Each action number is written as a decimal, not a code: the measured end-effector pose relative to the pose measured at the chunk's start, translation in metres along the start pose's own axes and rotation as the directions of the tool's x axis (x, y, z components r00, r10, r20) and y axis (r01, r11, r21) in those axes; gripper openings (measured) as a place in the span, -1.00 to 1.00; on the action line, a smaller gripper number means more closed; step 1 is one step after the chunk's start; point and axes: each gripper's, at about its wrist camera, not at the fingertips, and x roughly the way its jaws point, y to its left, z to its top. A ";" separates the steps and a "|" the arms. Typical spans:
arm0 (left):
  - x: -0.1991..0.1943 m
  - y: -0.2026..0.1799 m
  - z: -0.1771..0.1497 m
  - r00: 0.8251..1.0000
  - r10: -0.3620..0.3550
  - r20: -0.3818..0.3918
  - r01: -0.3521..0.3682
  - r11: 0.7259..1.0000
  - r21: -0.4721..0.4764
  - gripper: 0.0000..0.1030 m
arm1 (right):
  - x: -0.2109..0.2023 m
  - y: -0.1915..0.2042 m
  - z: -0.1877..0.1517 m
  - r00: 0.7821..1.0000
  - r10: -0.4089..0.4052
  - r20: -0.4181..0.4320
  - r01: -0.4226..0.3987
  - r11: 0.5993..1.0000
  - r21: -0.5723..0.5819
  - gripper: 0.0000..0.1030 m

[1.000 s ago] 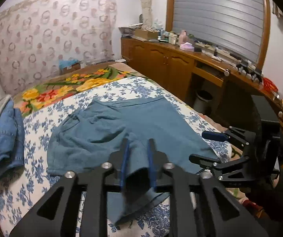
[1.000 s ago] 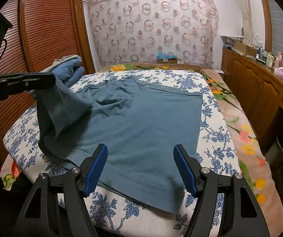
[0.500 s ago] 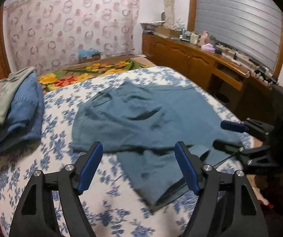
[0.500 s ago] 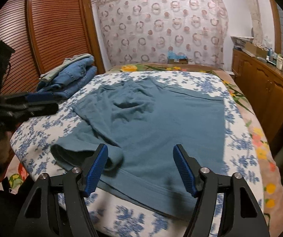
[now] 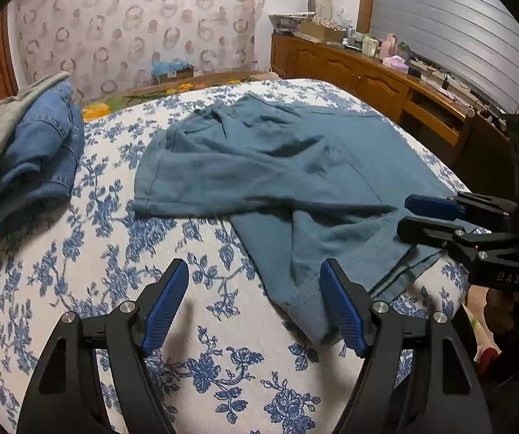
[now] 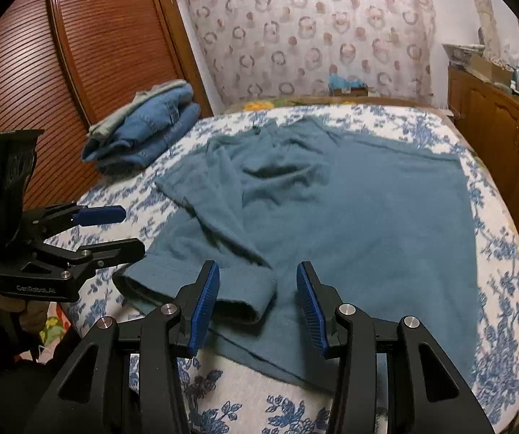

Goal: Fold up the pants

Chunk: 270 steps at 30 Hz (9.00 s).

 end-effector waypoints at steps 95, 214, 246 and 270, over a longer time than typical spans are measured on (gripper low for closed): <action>-0.011 0.029 0.031 0.992 0.046 0.118 -0.039 0.998 -0.057 0.48 | 0.026 0.021 0.058 1.000 0.005 -0.002 -0.006 0.979 -0.202 -0.28; 0.019 -0.066 0.023 0.989 -0.143 -0.033 0.146 0.983 0.109 0.48 | -0.118 -0.075 -0.026 0.964 -0.267 0.013 0.266 0.963 0.035 -0.39; 0.015 -0.073 0.009 0.973 -0.213 -0.093 0.224 0.965 0.139 -0.49 | -0.130 -0.043 -0.047 0.979 -0.202 -0.014 0.203 0.977 0.066 -0.76; 0.022 -0.065 0.005 0.974 -0.204 -0.101 0.214 0.971 0.106 -0.27 | -0.105 -0.046 -0.054 0.973 -0.229 -0.038 0.231 0.971 0.058 -0.30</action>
